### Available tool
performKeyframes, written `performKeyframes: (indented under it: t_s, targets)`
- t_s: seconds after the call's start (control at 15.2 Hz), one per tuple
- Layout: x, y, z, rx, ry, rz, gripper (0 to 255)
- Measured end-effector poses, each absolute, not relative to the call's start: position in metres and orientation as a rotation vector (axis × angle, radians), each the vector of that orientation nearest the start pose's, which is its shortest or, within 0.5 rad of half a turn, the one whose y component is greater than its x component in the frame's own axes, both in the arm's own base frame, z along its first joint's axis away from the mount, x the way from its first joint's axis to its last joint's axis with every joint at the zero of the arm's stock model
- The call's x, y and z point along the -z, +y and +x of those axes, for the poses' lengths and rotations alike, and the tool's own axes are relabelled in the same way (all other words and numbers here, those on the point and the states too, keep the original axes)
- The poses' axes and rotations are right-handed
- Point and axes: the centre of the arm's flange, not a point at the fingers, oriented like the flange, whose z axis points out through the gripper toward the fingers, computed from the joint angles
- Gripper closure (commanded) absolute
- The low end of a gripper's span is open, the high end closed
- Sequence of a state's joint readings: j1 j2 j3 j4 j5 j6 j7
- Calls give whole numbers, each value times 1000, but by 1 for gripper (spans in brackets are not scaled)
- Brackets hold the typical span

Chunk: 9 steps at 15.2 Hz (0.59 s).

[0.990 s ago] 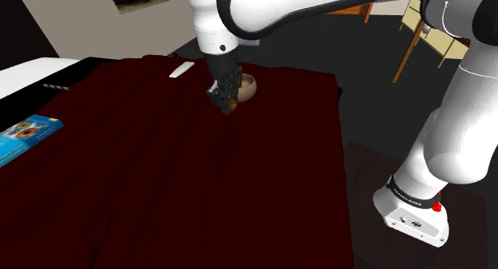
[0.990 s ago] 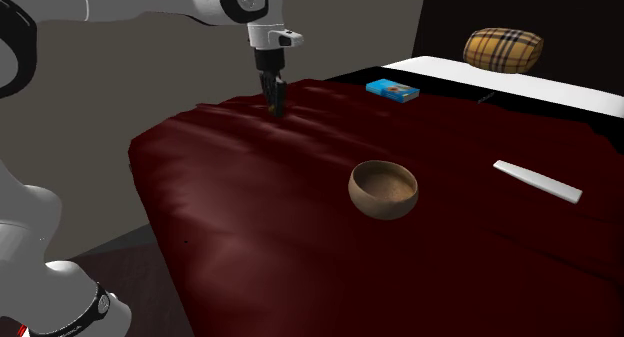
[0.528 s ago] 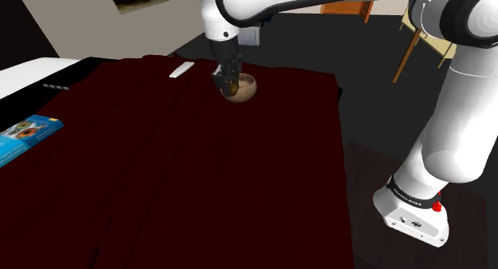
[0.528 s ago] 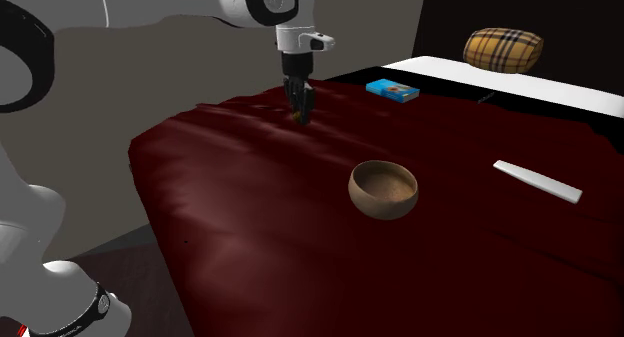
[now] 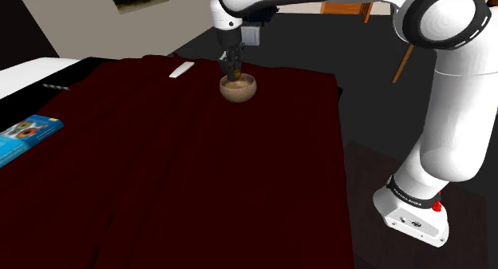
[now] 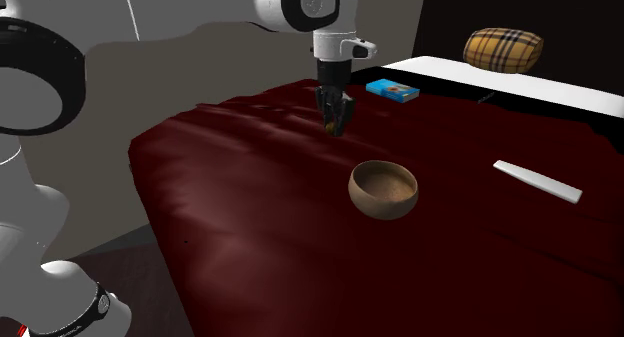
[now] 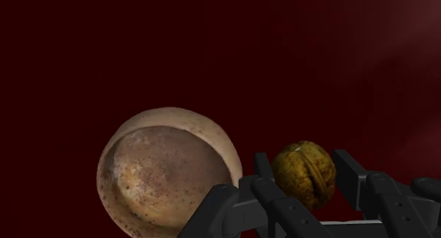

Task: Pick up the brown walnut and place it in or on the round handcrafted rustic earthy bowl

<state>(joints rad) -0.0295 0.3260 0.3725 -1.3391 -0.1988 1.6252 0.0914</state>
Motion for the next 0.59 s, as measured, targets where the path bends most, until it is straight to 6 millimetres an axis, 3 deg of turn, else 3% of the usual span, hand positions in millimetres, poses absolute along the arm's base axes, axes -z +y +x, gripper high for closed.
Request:
performKeyframes:
  t_s: [0.59]
  targets:
    - [-557, 75, 704, 0, -400, -3200, 255]
